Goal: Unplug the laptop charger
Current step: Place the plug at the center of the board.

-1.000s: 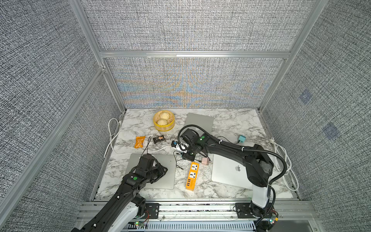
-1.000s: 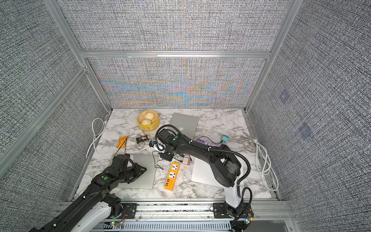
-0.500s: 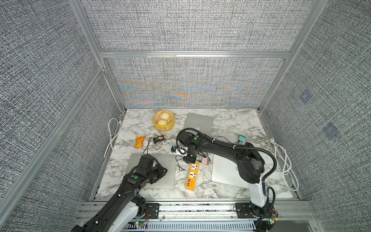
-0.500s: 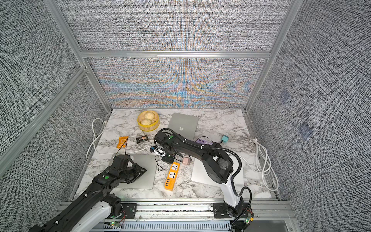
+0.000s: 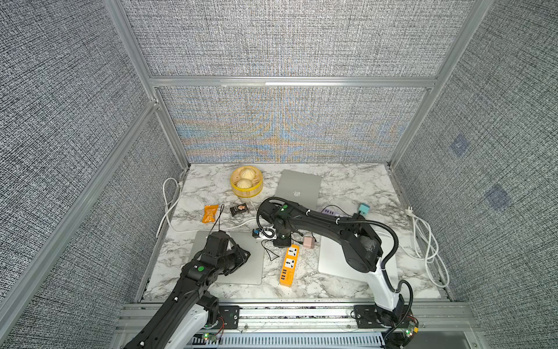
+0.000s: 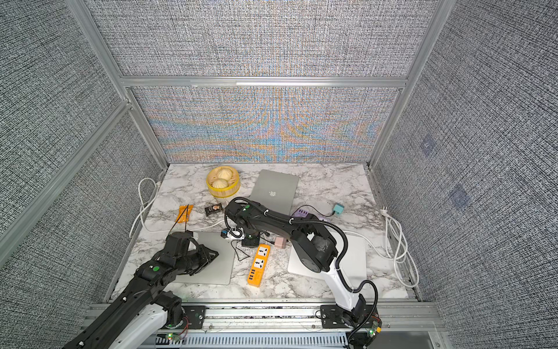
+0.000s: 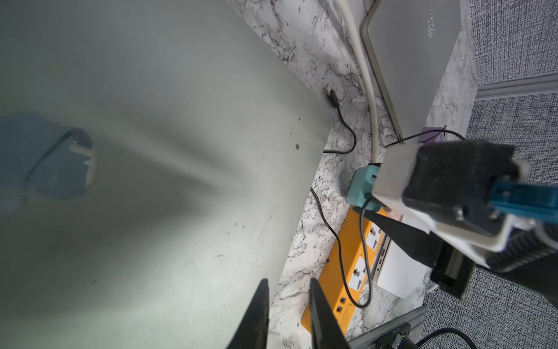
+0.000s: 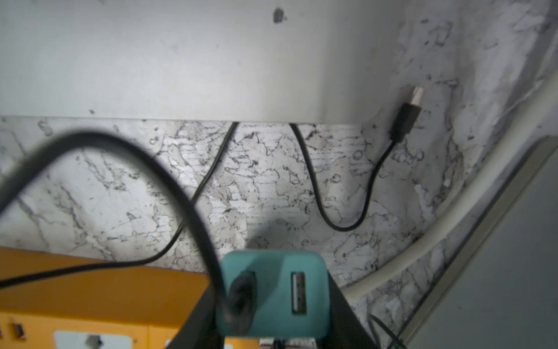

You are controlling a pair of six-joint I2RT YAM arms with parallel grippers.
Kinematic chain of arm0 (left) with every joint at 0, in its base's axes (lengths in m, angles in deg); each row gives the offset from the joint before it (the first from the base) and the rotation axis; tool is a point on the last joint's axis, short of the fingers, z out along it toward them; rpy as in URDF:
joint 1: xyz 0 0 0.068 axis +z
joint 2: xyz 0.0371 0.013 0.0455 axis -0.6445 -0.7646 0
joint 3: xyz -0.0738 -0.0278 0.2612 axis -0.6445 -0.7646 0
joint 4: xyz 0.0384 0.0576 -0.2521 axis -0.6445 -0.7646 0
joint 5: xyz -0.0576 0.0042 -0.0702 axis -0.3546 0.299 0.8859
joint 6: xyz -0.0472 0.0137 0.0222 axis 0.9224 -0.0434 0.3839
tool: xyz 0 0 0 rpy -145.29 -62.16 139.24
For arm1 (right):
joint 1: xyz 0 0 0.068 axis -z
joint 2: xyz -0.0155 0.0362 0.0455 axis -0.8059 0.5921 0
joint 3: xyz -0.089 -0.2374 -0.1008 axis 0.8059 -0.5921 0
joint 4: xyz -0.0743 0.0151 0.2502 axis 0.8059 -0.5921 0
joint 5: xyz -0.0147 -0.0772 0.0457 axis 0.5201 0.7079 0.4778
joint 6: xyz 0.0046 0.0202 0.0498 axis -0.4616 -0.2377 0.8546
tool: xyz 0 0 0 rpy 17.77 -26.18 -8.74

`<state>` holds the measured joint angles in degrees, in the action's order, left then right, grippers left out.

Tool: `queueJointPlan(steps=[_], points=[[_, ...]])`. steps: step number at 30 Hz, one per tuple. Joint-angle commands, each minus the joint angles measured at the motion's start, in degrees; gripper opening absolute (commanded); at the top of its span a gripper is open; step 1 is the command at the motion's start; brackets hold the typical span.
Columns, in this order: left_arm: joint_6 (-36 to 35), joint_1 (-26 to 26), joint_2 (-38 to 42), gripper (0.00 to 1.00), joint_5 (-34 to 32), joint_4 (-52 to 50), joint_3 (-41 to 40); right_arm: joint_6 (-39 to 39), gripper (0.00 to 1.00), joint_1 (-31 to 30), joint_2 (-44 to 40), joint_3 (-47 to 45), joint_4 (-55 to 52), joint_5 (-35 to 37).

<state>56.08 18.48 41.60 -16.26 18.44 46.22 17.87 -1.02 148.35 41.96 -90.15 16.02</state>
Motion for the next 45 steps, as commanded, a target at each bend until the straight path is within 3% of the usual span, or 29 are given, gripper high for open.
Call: queueJointPlan(steps=[1, 7, 19, 27, 32, 33, 35, 36, 39, 41, 45], points=[[-1.3, 0.6, 0.6, 0.24, -0.8, -2.1, 0.6, -3.1, 0.21, -0.5, 1.4, 0.9, -4.9, 3.3], [-1.8, 1.0, 0.1, 0.24, -0.3, -2.3, 1.2, -5.3, 0.26, -1.7, 2.2, 0.1, -5.1, 5.1], [-2.2, 1.3, 0.3, 0.24, 0.0, -3.1, 1.5, -2.9, 0.58, -1.2, -2.6, -2.3, -0.4, 2.3], [-2.5, 1.5, -0.4, 0.24, 0.3, -2.7, 2.0, -1.8, 0.64, -0.9, -6.1, -3.9, 1.9, 1.5], [-3.1, 1.8, -1.2, 0.26, 0.6, -1.4, 3.1, 7.0, 0.66, 0.9, -13.6, -9.9, 11.1, -1.9], [-3.4, 1.8, -1.7, 0.28, 0.8, -0.9, 3.4, 9.1, 0.72, 1.3, -15.4, -11.8, 13.6, -2.3], [-4.1, 1.8, -3.2, 0.34, 1.6, 0.4, 4.3, 13.8, 0.98, 2.3, -19.8, -16.5, 18.8, -3.8], [-4.6, 1.7, -4.1, 0.38, 1.9, 0.9, 4.9, 15.7, 0.99, 2.7, -21.7, -18.8, 21.2, -4.2], [-6.3, 1.7, -5.8, 0.64, 1.8, 1.0, 7.3, 22.1, 0.99, 4.1, -29.1, -27.0, 30.1, -3.2], [-7.4, 1.7, -5.8, 0.99, -0.3, 1.5, 8.6, 26.4, 0.99, 5.1, -35.0, -33.5, 36.8, 0.4], [-11.9, 1.7, -2.7, 1.0, -6.1, 8.1, 8.9, 35.1, 0.99, 9.4, -47.2, -45.1, 49.2, 7.7]])
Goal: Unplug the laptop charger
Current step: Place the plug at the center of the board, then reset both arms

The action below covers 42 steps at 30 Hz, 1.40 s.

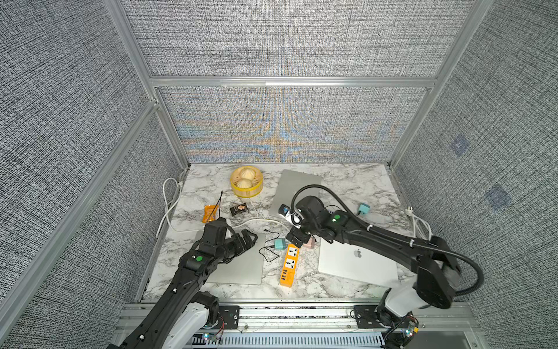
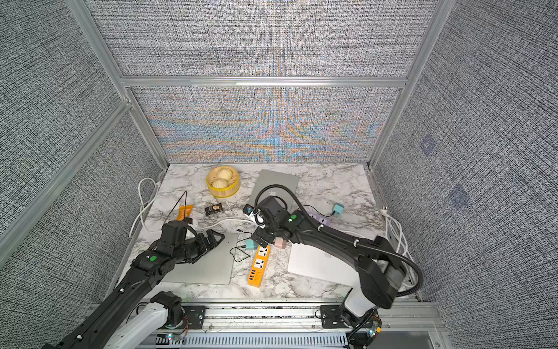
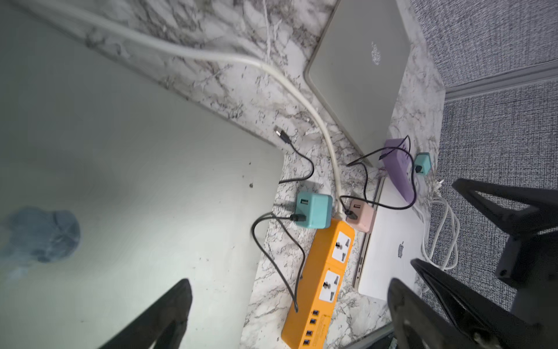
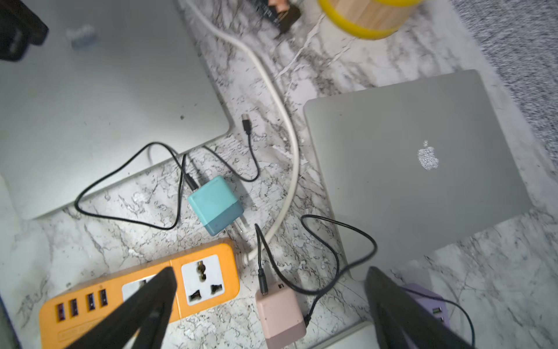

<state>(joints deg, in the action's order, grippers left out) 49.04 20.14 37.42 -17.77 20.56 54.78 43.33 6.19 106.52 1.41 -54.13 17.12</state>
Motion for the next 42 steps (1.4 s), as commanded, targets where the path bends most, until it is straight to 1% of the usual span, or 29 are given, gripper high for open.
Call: queueJointPlan(steps=[1, 3, 5, 8, 10, 13, 16, 17, 18, 19, 20, 21, 24, 26, 29, 31, 33, 35, 36, 38, 40, 41, 42], points=[[-7.4, 0.0, 2.9, 1.0, -6.8, 8.4, 0.2, 10.8, 0.99, 3.7, -8.7, -9.3, 16.6, 7.8], [-11.5, 0.1, 6.1, 1.0, -12.7, 12.0, -0.6, 11.5, 0.99, 6.0, -15.0, -16.5, 23.6, 11.1], [-16.1, 0.1, 9.7, 1.0, -18.1, 17.1, -2.7, 11.5, 0.99, 8.3, -21.0, -24.1, 30.9, 17.5], [-24.4, 0.1, 14.0, 1.0, -21.3, 28.5, -8.1, 12.3, 0.99, 12.4, -27.9, -31.3, 33.9, 26.7], [-29.1, 0.1, 15.0, 1.0, -24.8, 31.4, -9.6, 12.1, 0.99, 15.5, -31.8, -34.5, 33.5, 29.2], [-38.8, 0.1, 13.4, 1.0, -28.5, 31.6, -8.9, 11.8, 0.99, 20.1, -36.5, -39.6, 34.2, 32.2], [-49.2, 0.1, 8.6, 1.0, -31.9, 32.6, -7.9, 12.5, 0.99, 25.4, -39.1, -44.6, 36.9, 32.8], [-51.4, 0.1, 6.4, 1.0, -33.5, 33.6, -7.9, 12.9, 0.99, 27.0, -39.6, -46.4, 38.3, 32.4], [-52.2, 0.1, 4.4, 1.0, -36.0, 35.0, -8.1, 13.2, 0.99, 28.4, -39.7, -47.5, 40.0, 31.6], [-51.2, 0.1, 1.8, 1.0, -40.2, 37.3, -8.5, 13.3, 0.99, 30.1, -39.4, -48.6, 41.7, 30.2], [-50.1, 0.1, -0.7, 1.0, -43.9, 40.3, -9.2, 13.6, 0.99, 31.4, -38.9, -49.2, 43.0, 29.3], [-50.4, 0.1, -2.6, 1.0, -45.7, 43.7, -10.2, 14.0, 0.99, 32.4, -38.2, -49.5, 43.9, 28.5], [-53.9, 0.1, -9.9, 1.0, -47.4, 57.2, -14.1, 14.1, 0.99, 35.3, -34.0, -50.1, 48.8, 25.4], [-53.0, 0.1, -16.1, 1.0, -49.2, 62.5, -14.6, 13.2, 0.99, 36.7, -30.0, -50.5, 54.3, 23.4], [-53.6, 0.1, -26.5, 1.0, -50.3, 70.9, -14.8, 12.4, 0.99, 37.8, -23.5, -50.8, 61.9, 20.6], [-56.8, 0.1, -33.4, 1.0, -51.2, 81.9, -15.2, 11.5, 0.99, 38.2, -18.4, -50.9, 67.7, 19.3], [-57.7, 0.7, -38.7, 1.0, -49.7, 90.6, -15.8, 10.0, 0.99, 38.3, -13.3, -50.6, 72.0, 18.4], [-58.1, 1.1, -44.4, 1.0, -50.4, 94.3, -14.2, 8.5, 0.99, 38.3, -7.7, -50.7, 77.0, 16.6], [-59.1, 1.2, -45.6, 0.99, -50.3, 96.9, -14.5, 8.8, 0.99, 38.6, -5.1, -50.9, 79.5, 16.1], [-57.3, 1.6, -43.5, 0.99, -49.5, 93.2, -14.8, 8.0, 0.99, 38.6, 1.4, -51.4, 87.0, 14.3], [-56.7, 2.5, -43.5, 1.0, -46.8, 94.1, -15.5, 6.6, 0.99, 38.7, 7.0, -50.6, 92.5, 12.9], [-57.0, 2.8, -43.9, 1.0, -45.7, 95.6, -15.9, 6.1, 0.99, 38.2, 7.5, -50.0, 92.7, 13.5], [-56.9, 3.1, -44.1, 1.0, -45.1, 95.8, -16.0, 6.5, 0.99, 38.1, 5.6, -48.6, 87.1, 13.4]])
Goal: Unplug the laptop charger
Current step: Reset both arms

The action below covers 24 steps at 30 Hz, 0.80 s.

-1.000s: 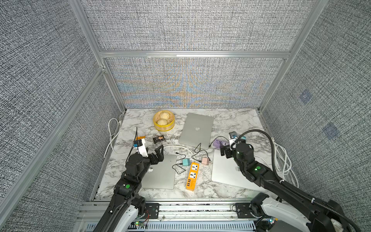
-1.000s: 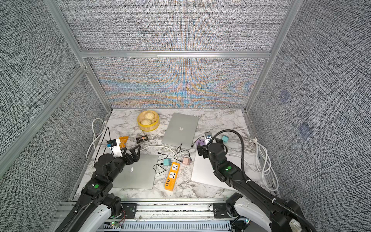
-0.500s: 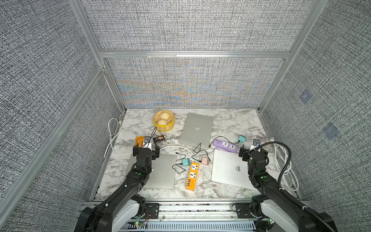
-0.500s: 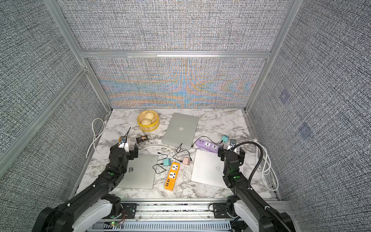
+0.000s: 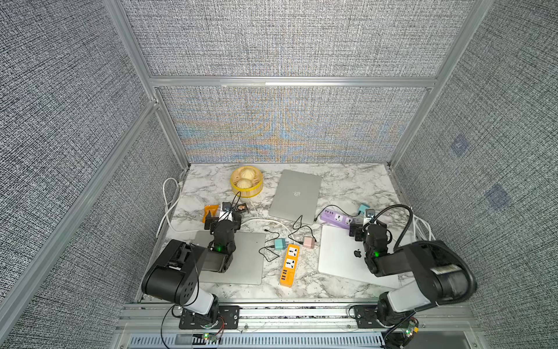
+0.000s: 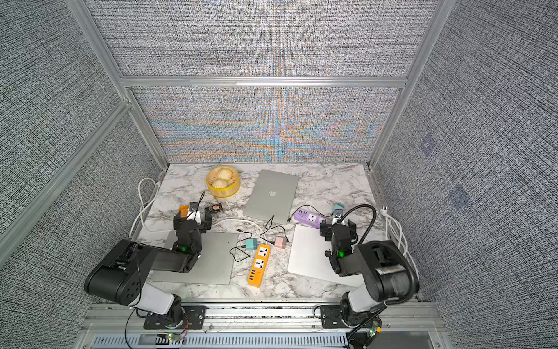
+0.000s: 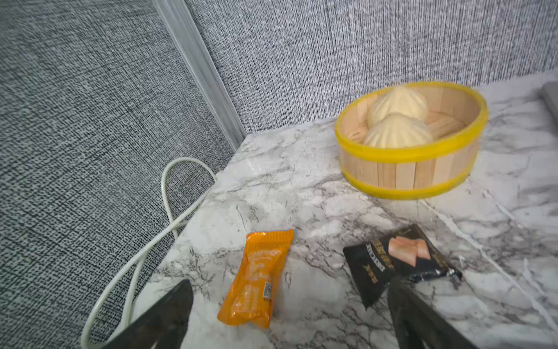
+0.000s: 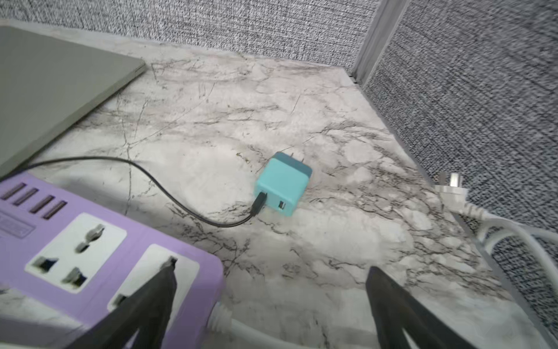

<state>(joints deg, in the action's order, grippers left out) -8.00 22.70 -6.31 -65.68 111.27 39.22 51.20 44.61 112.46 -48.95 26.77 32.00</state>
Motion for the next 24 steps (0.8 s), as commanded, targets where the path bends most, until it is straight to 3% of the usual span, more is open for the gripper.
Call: queueJointPlan(steps=[1, 2, 7, 9, 12, 15, 24], points=[[0.7, 1.1, 0.1, 0.99, 3.9, 3.8, -0.3, -0.4, 0.99, -0.1, -2.9, 4.4, -2.3, -1.6], [1.3, 1.8, 0.7, 1.0, 5.3, 1.3, 0.5, 0.3, 0.99, 0.8, -3.4, 7.2, -8.9, -3.4], [6.1, 6.6, 0.9, 0.99, 12.1, -5.5, 2.8, 2.9, 0.99, 5.0, -2.5, 10.7, -14.2, -9.6], [6.1, 7.3, -2.6, 0.99, 10.6, -2.3, 3.6, 2.9, 0.99, 5.0, -2.6, 10.7, -14.3, -9.6], [7.7, 7.4, -0.3, 1.0, 11.5, -9.8, 5.4, 2.9, 0.99, 5.0, -2.3, 10.5, -13.6, -9.6], [6.4, 7.4, -2.0, 0.99, 10.6, -4.5, 4.2, 2.8, 0.99, 5.0, -2.3, 10.4, -13.3, -9.6], [7.4, 7.4, -1.7, 1.0, 9.4, -7.0, 5.1, 2.8, 0.99, 5.1, -1.8, 10.8, -13.5, -9.8]])
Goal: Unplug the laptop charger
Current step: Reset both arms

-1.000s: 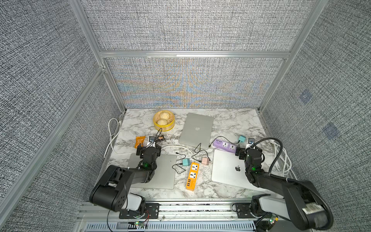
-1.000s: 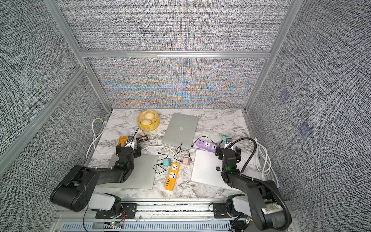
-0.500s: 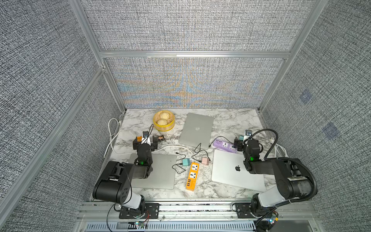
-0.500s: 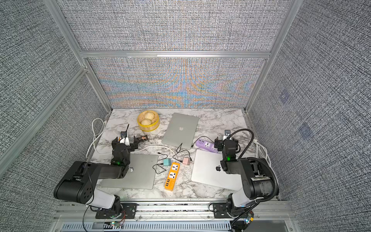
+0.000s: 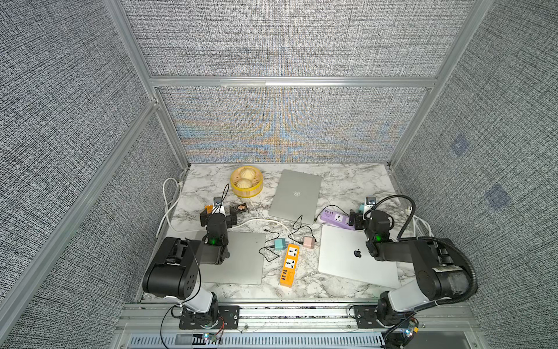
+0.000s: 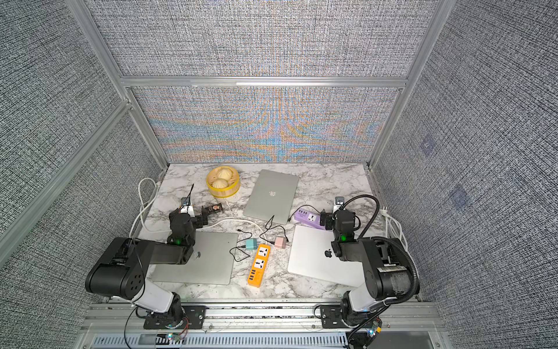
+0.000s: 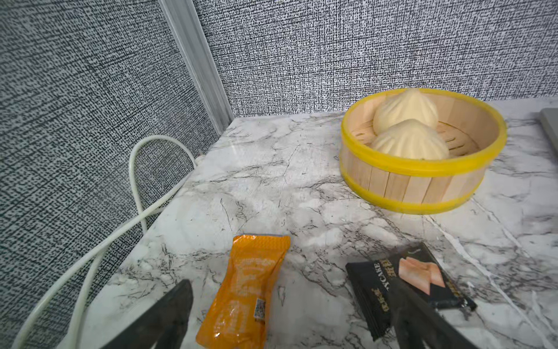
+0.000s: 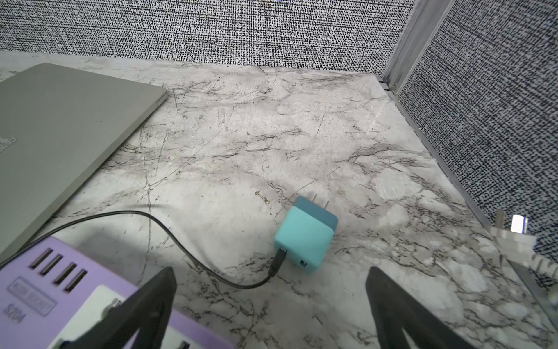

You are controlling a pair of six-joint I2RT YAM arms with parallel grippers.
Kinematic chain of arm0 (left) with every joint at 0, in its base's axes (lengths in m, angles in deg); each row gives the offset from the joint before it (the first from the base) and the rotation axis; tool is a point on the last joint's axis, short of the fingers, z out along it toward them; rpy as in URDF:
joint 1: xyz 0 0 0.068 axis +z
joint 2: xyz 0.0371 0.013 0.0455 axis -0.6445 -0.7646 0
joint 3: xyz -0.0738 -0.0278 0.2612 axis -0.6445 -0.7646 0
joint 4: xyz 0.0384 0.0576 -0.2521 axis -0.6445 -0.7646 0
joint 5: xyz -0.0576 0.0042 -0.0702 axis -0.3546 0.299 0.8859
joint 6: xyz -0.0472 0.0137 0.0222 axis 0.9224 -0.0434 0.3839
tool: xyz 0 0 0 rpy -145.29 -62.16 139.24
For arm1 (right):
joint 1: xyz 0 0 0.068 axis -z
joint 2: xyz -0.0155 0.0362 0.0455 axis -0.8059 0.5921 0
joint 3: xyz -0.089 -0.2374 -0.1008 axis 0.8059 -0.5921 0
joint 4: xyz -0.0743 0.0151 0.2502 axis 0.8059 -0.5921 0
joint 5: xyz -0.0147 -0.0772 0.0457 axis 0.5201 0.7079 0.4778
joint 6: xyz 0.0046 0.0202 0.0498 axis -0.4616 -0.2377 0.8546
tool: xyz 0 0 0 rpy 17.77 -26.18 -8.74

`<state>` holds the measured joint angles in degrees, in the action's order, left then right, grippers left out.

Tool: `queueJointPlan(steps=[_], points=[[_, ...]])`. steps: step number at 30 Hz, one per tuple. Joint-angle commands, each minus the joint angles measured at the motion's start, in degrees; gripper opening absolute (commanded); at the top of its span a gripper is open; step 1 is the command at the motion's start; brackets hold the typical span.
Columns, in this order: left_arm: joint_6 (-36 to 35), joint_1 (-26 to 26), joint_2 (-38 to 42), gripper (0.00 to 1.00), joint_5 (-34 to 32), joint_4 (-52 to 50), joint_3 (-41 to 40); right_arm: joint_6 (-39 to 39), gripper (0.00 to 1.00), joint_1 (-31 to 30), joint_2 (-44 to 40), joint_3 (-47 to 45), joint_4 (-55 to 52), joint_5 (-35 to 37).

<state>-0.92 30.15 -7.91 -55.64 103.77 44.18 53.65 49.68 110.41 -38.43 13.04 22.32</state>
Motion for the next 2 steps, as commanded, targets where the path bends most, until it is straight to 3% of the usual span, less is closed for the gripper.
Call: queueJointPlan(steps=[1, 2], points=[[0.4, 0.0, -0.1, 0.99, -0.7, 0.4, 0.2, 0.4, 0.99, 0.1, 0.2, 0.2, 0.6, -0.1], [0.4, 0.0, -0.1, 0.99, -0.7, 0.5, 0.1, 0.3, 0.99, 0.1, 0.3, 0.0, 0.9, -0.1]])
